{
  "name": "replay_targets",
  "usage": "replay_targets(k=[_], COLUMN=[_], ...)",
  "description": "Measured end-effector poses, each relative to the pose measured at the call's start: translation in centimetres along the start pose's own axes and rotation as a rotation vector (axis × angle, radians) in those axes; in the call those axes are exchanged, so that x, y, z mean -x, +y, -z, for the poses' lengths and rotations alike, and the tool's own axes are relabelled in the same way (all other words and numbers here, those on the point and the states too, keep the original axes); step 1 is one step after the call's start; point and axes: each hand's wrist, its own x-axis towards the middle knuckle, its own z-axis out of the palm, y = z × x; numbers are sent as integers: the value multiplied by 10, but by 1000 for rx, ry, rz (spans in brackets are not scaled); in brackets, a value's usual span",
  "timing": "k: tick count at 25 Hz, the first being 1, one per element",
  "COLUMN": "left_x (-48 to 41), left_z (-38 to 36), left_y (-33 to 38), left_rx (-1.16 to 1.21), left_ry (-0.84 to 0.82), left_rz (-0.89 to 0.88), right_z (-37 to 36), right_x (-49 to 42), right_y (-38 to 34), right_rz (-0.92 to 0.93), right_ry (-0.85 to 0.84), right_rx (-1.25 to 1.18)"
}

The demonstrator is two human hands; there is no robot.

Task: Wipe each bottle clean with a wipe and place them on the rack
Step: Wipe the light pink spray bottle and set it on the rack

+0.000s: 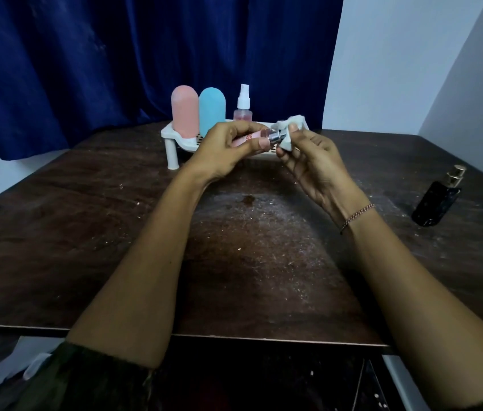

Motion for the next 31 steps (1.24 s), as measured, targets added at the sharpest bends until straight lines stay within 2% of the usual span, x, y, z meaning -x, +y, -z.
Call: replay_targets(k=[4,8,11,18,23,31], left_x=[2,1,0,-6,-9,-11], left_z=[-9,-14,-16,-28,-28,-15], left_y=[6,8,6,2,-1,-8], left_rx=[91,152,175,378,541,773], left_ry=[-6,107,116,164,205,398], left_rz=[14,75,83,115,176,184], right_z=[0,-11,-11,-9,-20,-30], right_x=[-3,-6,-7,-7,0,10], right_y=[3,15,17,19,17,35], right_rz=[5,128,270,435,721,676], right_ry=[66,61,168,427,318,-46], right_rx=[-125,139,418,567,858,1144])
